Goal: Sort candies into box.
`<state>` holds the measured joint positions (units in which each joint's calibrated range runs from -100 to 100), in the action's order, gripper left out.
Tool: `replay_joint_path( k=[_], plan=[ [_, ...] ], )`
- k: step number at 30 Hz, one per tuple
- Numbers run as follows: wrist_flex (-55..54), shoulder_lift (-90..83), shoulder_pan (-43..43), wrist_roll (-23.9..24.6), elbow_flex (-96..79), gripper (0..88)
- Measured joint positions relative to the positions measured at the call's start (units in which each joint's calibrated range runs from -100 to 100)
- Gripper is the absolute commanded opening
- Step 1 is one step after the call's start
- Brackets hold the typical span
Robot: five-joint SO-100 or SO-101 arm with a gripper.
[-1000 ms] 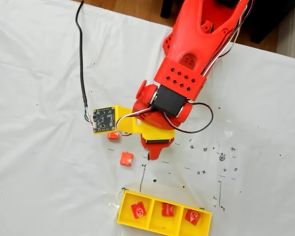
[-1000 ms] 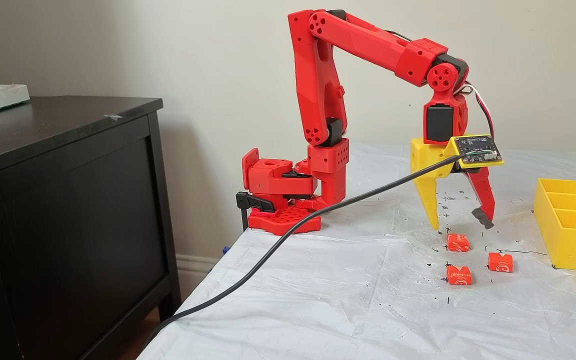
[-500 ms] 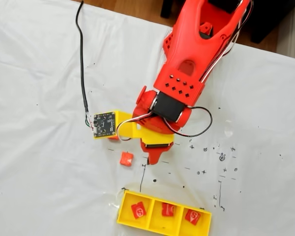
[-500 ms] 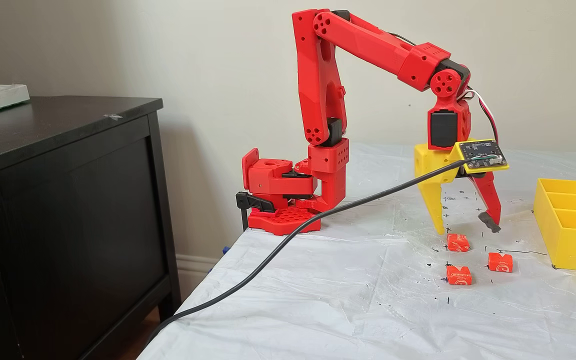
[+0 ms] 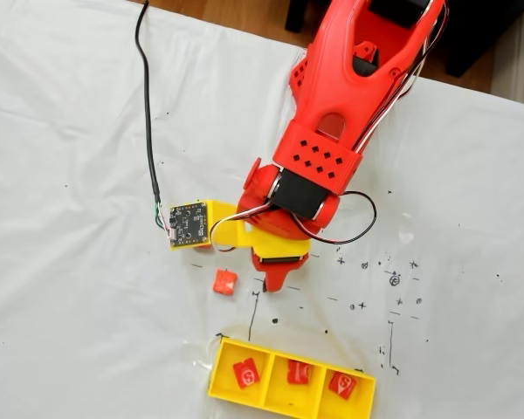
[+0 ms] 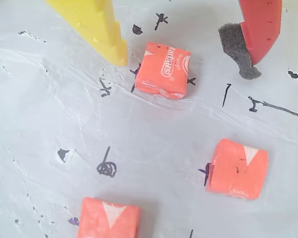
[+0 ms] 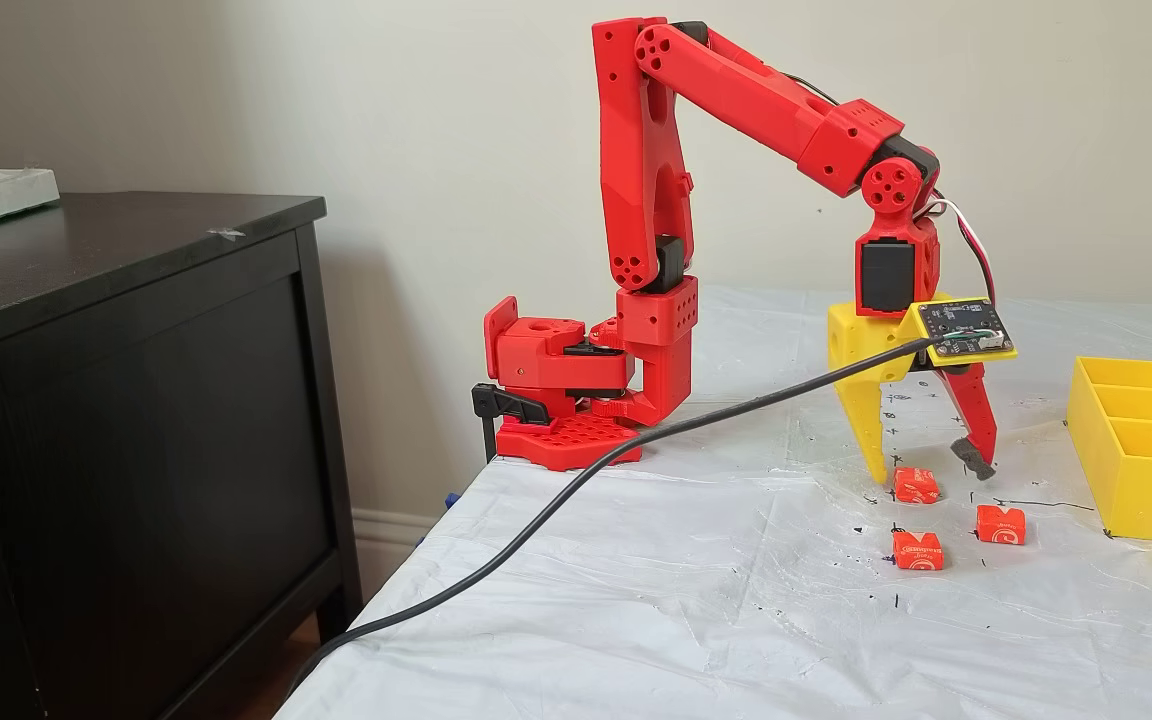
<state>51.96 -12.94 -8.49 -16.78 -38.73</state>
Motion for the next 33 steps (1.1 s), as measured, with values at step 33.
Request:
replay_joint_path(
  k=[33],
  plan=[
    [-2.2,1.5,0.0,-0.4,-1.4,0.2]
  ],
)
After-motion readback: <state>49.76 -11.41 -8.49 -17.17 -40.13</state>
